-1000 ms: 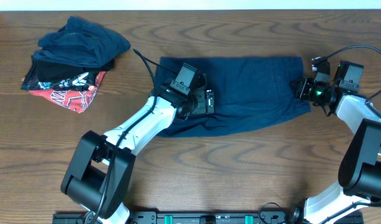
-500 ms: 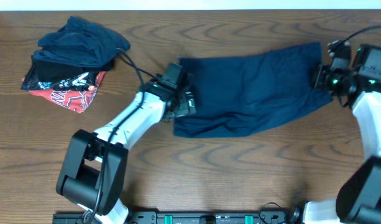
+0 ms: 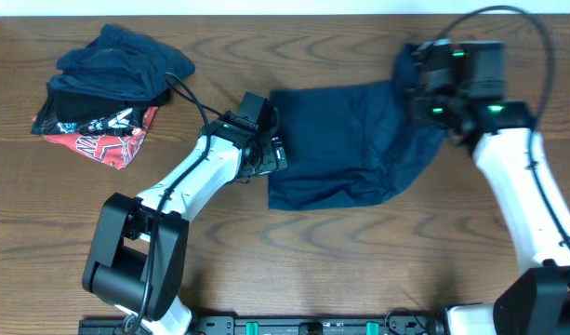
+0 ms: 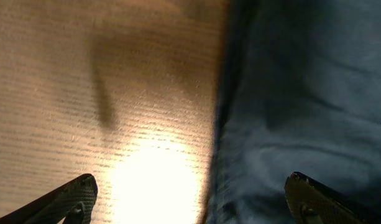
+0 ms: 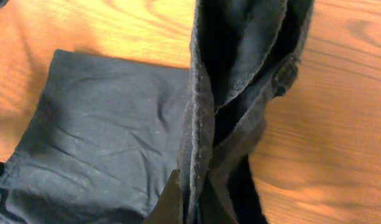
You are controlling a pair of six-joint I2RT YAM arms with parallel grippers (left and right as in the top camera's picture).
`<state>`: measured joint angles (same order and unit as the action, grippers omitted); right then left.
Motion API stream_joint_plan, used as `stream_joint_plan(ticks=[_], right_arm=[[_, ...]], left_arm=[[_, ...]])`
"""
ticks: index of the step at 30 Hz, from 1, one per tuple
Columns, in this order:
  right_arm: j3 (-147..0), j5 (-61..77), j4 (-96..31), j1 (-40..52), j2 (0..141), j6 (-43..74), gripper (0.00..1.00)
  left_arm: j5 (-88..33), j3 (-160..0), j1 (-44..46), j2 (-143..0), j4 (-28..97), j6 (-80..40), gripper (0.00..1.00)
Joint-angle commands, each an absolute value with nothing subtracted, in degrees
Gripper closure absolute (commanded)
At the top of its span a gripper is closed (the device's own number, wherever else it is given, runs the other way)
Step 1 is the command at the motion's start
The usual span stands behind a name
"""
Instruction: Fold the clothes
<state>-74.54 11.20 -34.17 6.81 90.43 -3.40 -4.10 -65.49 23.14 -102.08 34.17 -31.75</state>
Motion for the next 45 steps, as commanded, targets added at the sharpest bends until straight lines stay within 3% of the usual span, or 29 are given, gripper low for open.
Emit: stream_joint_plan(ticks=[1,6,17,26,31,34,37,45], right_arm=[[-75.4,2.9,-33.9,13.0,93.5,0.9,0.99],[-75.4,1.5,-32.1,19.0,97.8,5.8,0.99],[-77.8,6.8,-31.1,20.2,97.1,6.1,0.99],[-84.7,-7.1,-38.5,15.0,94.7,5.9,0.99],[-87.7,-6.1,-42.4,11.1,94.5,3.2,0.99],[-87.8,-7.2,-42.7,10.5,94.5,1.6,0.99],[-88.0,-8.9,-42.6,10.4,94.4,1.6,0.99],[-88.2,-8.8,-42.4,10.3,94.4,0.6,0.99]], left_arm=[[-3.9,-65.1,23.2,-101.8,35.6,-32.5,0.02],[-3.8,-65.1,23.0,-101.8,37.2,-32.4,0.02],[-3.8,-65.1,23.0,-101.8,37.6,-31.8,0.02],[-3.8,-64.6,23.0,-101.8,40.3,-32.3,0.02],[-3.8,-64.6,23.1,-101.9,40.0,-32.2,0.25],[-3.8,-64.5,23.2,-102.5,39.7,-32.3,0.60],[-4.1,-64.1,23.4,-103.2,39.5,-33.4,0.78],[-7.9,-64.0,25.6,-105.8,35.1,-34.4,0.87]])
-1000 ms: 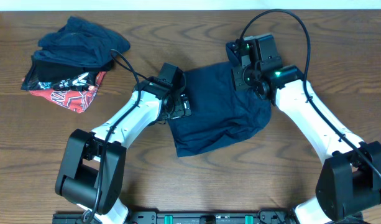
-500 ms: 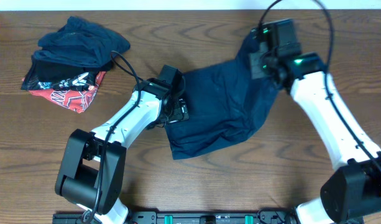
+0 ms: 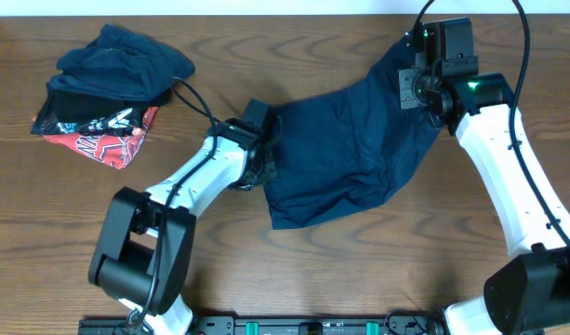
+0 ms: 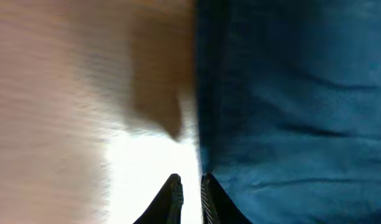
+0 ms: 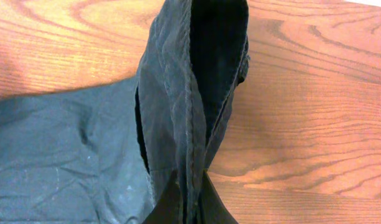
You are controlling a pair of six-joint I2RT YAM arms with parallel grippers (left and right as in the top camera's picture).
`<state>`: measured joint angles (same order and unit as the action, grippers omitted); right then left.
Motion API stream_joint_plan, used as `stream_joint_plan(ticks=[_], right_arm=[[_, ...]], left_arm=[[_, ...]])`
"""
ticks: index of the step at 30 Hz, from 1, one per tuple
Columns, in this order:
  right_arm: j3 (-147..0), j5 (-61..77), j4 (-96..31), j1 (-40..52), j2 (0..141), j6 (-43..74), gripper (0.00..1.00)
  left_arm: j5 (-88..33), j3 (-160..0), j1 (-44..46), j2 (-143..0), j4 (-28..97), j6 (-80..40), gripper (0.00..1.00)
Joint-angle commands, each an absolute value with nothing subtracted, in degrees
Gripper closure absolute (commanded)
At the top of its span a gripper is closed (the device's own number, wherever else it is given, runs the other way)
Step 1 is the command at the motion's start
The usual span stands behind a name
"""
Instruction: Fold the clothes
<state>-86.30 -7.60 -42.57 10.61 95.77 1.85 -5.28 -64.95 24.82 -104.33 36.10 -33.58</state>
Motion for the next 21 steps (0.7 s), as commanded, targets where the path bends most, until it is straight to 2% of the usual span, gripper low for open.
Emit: stream_joint_plan(ticks=[1,14,21], right_arm=[[-88.2,-8.7,-42.5,10.4,94.4,0.6,0.99],[-88.2,-5.3,-43.0,11.9,94.4,-1.5,0.99],[-88.2,5.6,-44.2,16.5,94.4,-3.5,0.99]], left_arm=[[-8.7,-64.0,25.8,-106.0,34.3,-34.4,0.87],[-9.5,-64.0,26.5,-107.9,34.5,-36.2,0.87],[-10.1,-64.0,26.5,-111.5,34.2,-36.6,0.87]])
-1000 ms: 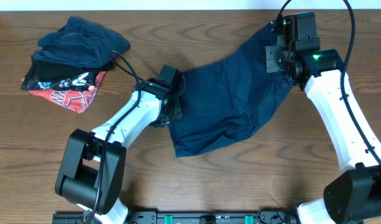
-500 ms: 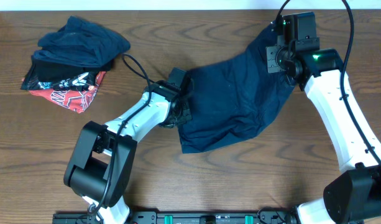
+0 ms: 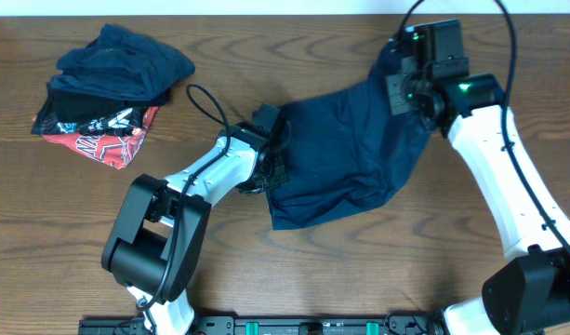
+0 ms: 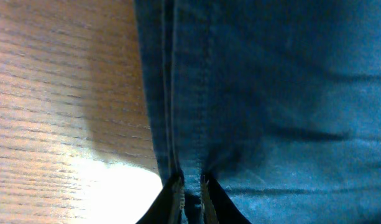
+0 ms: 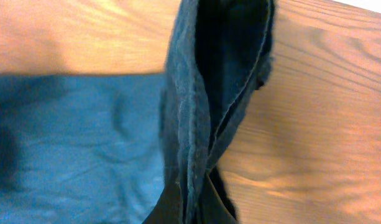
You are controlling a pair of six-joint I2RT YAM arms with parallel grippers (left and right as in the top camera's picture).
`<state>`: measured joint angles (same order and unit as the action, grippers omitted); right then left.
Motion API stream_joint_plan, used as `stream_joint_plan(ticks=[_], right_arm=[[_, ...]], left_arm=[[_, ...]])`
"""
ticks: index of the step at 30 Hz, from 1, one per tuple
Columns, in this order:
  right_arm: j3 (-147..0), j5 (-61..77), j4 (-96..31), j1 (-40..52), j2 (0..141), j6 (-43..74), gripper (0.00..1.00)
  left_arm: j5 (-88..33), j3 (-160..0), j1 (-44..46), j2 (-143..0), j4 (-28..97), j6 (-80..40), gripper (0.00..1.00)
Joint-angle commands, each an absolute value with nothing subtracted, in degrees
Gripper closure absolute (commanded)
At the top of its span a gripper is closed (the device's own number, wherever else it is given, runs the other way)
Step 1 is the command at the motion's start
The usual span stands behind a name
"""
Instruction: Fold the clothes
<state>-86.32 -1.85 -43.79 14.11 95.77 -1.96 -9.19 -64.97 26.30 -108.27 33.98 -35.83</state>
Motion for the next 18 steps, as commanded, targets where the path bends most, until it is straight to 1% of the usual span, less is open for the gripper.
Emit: stream_joint_plan(ticks=[1,2,6,12,18], right_arm=[[-88.2,7.7,-44.7,17.2,94.4,-3.5,0.99],[-88.2,9.5,-45.4,18.1,94.5,-3.0,0.99],[-87.8,9.6,-47.6,21.5,96.4,-0.3,0.99],[-87.1,11.0,-47.4,27.4,101.7,1.8,0.99],[-87.1,11.5,-45.6,32.1,105.2,6.9,0.99]], left_arm=[[-10.1,-64.0,26.6,-111.8,34.0,-36.6,0.87],[-10.1,-64.0,26.6,-111.9,33.9,-36.6,0.88],[-10.2,-64.0,26.5,-111.9,33.9,-36.6,0.89],[-10.1,-64.0,26.5,-111.9,33.9,-36.6,0.89],[-10.1,-64.0,26.6,-111.9,33.9,-36.6,0.89]])
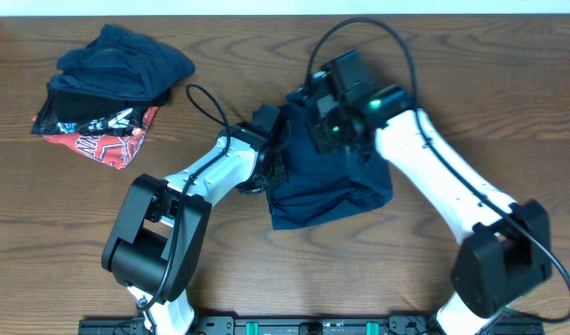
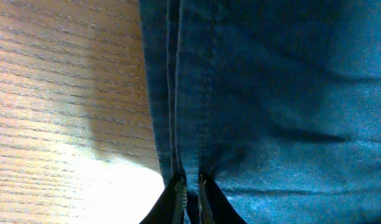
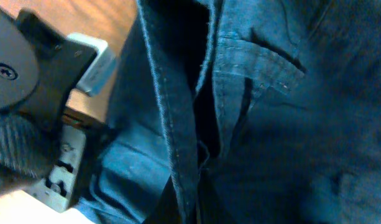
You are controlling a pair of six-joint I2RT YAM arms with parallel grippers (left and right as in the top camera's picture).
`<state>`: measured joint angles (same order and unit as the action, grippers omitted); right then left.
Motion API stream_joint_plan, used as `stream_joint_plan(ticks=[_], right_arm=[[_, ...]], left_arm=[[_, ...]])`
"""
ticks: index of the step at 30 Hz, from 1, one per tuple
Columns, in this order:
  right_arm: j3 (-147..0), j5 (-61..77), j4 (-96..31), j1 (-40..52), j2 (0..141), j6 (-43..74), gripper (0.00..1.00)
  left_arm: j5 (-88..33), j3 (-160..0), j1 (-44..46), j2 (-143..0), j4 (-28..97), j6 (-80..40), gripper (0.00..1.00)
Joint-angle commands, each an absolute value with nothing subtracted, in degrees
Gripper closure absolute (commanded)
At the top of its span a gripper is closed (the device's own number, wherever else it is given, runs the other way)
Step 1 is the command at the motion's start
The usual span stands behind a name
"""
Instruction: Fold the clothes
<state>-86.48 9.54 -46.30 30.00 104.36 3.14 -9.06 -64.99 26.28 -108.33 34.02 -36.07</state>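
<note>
A dark blue garment (image 1: 336, 181) lies at the table's middle, its right part doubled over to the left. My left gripper (image 1: 273, 169) is shut on its stitched left hem (image 2: 174, 124); the tips (image 2: 189, 190) pinch the seam. My right gripper (image 1: 314, 104) is shut on the garment's other edge (image 3: 178, 149), held above the left side, close to the left wrist (image 3: 35, 81). A pile of other clothes (image 1: 108, 88) sits far left.
The pile holds dark blue pieces over a red, black and white printed piece (image 1: 103, 130). The left arm's cable (image 1: 205, 102) loops above the table. Bare wooden tabletop (image 1: 452, 279) lies to the right and front.
My right gripper has moved from the far right to over the garment's left side, bringing the held edge with it, so the cloth is now doubled. The left gripper stays shut on the hem.
First my left gripper stood open at the garment's left edge while the right held the right end up. Then the left was shut beside the hem, later on the hem itself. The right stayed far right with its edge, and now holds it over the left side.
</note>
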Motion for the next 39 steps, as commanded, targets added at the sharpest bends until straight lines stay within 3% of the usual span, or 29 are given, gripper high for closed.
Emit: stream_joint_plan(ticks=[1,9,11,12,22,28,32,37,39], right_arm=[[-87.1,11.5,-45.1,32.8,105.6,6.9,0.99],[-87.1,10.8,-42.7,37.2,106.7,8.6,0.99],[-87.1,10.8,-42.8,37.6,106.7,8.6,0.88],[-87.1,10.8,-42.8,37.7,106.7,8.6,0.74],[-88.9,10.5,-42.6,36.6,105.5,7.4,0.63],[-93.8,2.6,-45.9,31.0,100.4,7.4,0.66],[-94.0,1.2,-49.9,25.0,99.2,7.2,0.91],[-91.4,7.8,-51.6,19.6,102.5,5.1,0.97],[-90.4,8.0,-51.2,19.3,104.3,5.0,0.97]], left_arm=[[-10.1,-64.0,26.6,-111.9,33.9,-36.6,0.90],[-10.1,-64.0,26.6,-111.9,34.0,-36.6,0.90],[-10.1,-64.0,26.6,-111.9,34.0,-36.6,0.90],[-10.1,-64.0,26.6,-111.9,33.9,-36.6,0.90],[-10.1,-64.0,26.6,-111.9,34.0,-36.6,0.90],[-10.1,-64.0,26.5,-111.9,34.2,-36.5,0.90],[-10.1,-64.0,26.6,-111.9,34.5,-36.5,0.90],[-10.1,-64.1,26.3,-111.2,36.1,-35.9,0.91],[-9.6,-64.1,25.7,-109.6,38.1,-35.7,0.77]])
